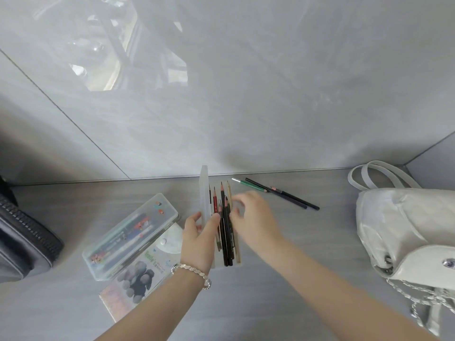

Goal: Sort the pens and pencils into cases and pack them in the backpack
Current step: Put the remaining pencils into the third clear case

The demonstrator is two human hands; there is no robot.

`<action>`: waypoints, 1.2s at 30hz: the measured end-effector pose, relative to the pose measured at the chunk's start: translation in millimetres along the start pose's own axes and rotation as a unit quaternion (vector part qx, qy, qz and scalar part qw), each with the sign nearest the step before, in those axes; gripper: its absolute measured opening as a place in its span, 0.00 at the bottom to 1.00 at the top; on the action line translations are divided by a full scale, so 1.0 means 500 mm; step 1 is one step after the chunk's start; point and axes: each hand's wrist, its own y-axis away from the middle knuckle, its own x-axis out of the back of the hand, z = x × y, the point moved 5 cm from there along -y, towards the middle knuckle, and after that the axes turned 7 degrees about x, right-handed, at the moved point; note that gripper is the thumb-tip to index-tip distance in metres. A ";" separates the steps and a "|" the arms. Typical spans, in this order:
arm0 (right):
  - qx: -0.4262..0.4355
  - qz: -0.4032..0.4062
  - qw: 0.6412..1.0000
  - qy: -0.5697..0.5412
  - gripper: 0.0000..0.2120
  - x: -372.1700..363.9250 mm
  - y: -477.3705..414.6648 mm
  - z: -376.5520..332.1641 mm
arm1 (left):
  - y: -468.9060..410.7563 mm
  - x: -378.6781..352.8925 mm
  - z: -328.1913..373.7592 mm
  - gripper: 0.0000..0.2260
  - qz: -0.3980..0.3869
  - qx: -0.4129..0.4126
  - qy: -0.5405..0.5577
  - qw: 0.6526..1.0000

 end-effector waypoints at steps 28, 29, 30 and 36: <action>-0.037 -0.054 0.997 0.028 0.14 0.101 -0.085 0.222 | -0.046 -0.004 0.029 0.24 -0.003 -0.013 -0.021 1.000; -0.043 -0.049 0.995 0.078 0.10 0.113 -0.092 0.237 | -0.045 -0.005 0.030 0.24 -0.003 -0.015 -0.021 1.000; -0.052 -0.047 0.986 0.153 0.10 0.125 -0.099 0.248 | -0.044 -0.006 0.031 0.24 -0.003 -0.017 -0.021 1.000; -0.087 -0.073 0.969 0.218 0.11 0.097 -0.119 0.278 | -0.033 -0.004 0.033 0.23 -0.006 -0.022 -0.031 0.999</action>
